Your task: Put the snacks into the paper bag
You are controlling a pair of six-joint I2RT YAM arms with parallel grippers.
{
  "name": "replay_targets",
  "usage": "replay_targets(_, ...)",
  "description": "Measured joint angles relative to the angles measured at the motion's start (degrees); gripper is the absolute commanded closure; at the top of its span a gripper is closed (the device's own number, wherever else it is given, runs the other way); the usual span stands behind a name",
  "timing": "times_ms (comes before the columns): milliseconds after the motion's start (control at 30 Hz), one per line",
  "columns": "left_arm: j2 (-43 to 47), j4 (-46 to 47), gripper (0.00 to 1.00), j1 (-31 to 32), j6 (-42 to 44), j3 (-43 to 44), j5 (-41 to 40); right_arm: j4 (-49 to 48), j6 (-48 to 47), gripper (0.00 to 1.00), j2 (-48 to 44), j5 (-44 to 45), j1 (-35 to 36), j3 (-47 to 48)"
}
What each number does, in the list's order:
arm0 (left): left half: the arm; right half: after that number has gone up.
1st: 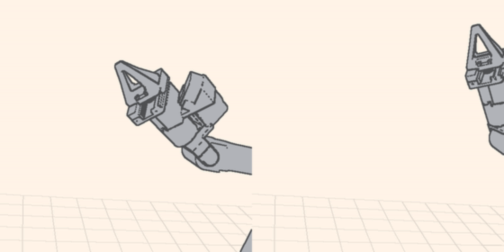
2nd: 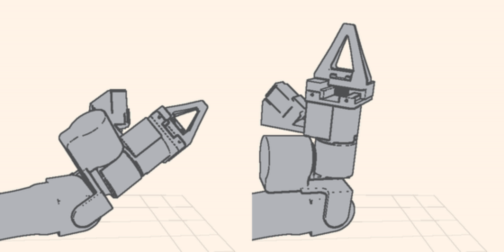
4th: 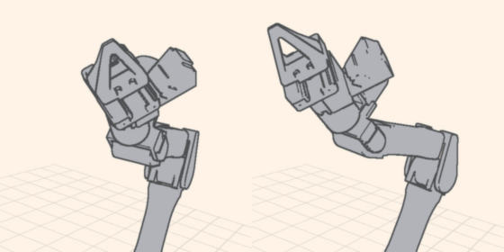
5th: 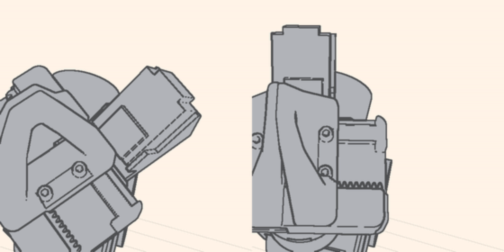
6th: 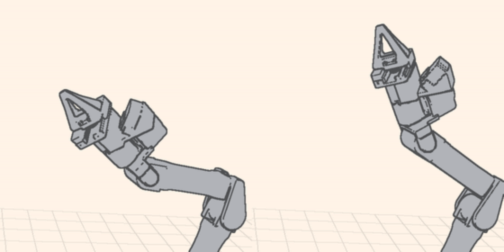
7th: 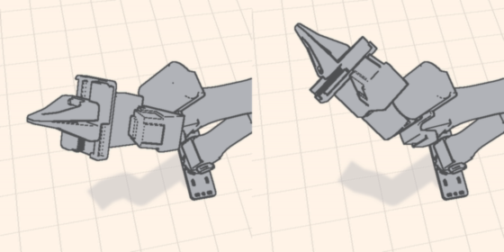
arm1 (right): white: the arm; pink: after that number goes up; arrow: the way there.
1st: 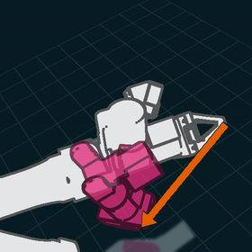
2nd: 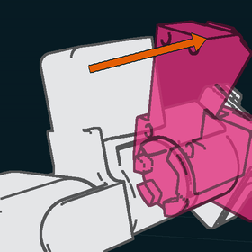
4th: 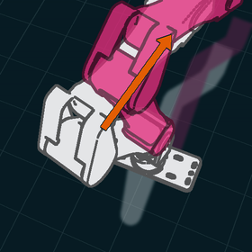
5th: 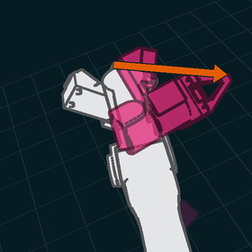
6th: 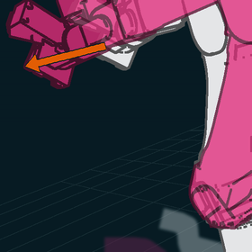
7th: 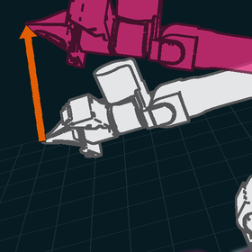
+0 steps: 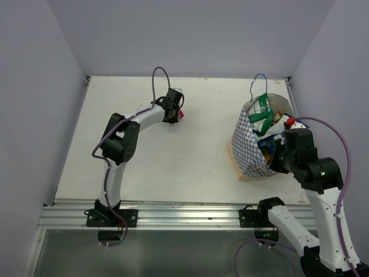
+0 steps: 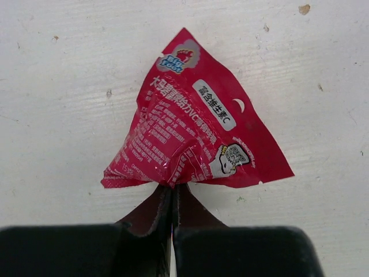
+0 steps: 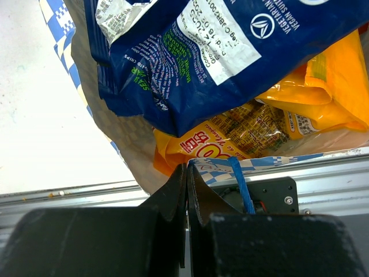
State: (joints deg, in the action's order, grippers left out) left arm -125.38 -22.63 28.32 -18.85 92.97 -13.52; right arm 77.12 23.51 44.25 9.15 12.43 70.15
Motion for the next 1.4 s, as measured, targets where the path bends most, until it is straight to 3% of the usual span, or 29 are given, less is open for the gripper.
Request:
replay_targets(267, 5.5, -2.0, 1.00, 2.0, -2.2, 2.1, 4.6, 0.0, 0.0, 1.00, 0.0, -0.3, 0.0, -0.2)
replay_targets(500, 7.5, -1.7, 1.00, 14.3, -6.5, 24.1, 13.5, 0.0, -0.2, 1.00, 0.0, -1.0, 0.0, -0.4)
replay_targets(667, 7.4, 2.8, 1.00, 23.1, -10.0, 31.9, 24.1, 0.0, -0.2, 1.00, 0.0, -1.2, 0.0, -0.4)
replay_targets(933, -0.9, 9.8, 1.00, 28.5, -16.9, 35.1, 34.3, 0.0, -0.1, 1.00, 0.0, -1.2, 0.0, -0.5)
replay_targets(1200, -10.6, 13.0, 0.99, 30.7, -23.5, 38.2, 37.7, 0.0, 0.0, 1.00, -0.1, -1.0, 0.0, -0.5)
replay_targets(1267, -10.6, 13.3, 0.71, 30.7, -23.8, 38.8, 38.1, 0.0, 0.0, 1.00, -0.2, -1.1, 0.0, -0.5)
replay_targets(1300, -10.6, 13.6, 0.49, 30.8, -24.1, 38.9, 38.3, 0.0, 0.1, 1.00, -0.2, -1.2, 0.0, -0.5)
replay_targets(1367, -10.6, 14.0, 0.33, 30.9, -24.5, 38.9, 38.4, 0.1, 0.1, 1.00, -0.3, -1.1, 0.0, -0.5)
replay_targets(1400, -10.6, 14.1, 0.12, 31.0, -24.7, 38.9, 38.4, 0.1, 0.1, 1.00, -0.4, -1.2, 0.0, -0.5)
